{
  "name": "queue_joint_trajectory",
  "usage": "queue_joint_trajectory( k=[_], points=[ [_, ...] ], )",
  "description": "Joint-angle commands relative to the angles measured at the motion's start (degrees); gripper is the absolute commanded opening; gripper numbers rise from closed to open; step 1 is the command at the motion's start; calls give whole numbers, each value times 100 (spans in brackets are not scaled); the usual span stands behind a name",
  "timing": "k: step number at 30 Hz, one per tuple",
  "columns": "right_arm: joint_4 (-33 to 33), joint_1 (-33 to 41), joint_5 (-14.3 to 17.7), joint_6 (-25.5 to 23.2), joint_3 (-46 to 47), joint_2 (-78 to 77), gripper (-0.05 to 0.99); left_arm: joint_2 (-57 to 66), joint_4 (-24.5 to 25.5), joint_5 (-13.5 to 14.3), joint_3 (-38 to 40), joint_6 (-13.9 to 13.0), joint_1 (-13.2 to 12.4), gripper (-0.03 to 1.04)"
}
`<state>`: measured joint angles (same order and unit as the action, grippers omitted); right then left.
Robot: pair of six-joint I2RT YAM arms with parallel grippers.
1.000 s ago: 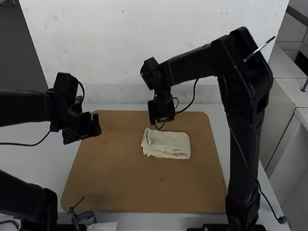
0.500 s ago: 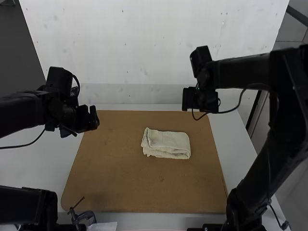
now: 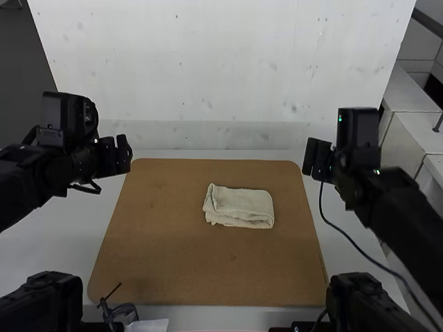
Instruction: Fold the towel.
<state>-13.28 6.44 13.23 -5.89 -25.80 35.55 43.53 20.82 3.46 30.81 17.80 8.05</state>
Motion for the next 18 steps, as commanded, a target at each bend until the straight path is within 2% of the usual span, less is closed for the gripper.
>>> queue_joint_trajectory(
  k=[1,9,13,18],
  points=[
    [9,-178,232,343,330,-1015,96,-292,-78,269,-110,-75,65,97],
    [-114,-327,689,976,814,-2623,96,-714,-96,506,-189,-66,249,97],
    [-149,-327,698,1020,972,-2984,96,-934,-87,576,-251,-66,302,97],
    [-114,-336,689,1152,1174,-3520,96,-1488,-87,823,-356,-163,302,96]
  ],
)
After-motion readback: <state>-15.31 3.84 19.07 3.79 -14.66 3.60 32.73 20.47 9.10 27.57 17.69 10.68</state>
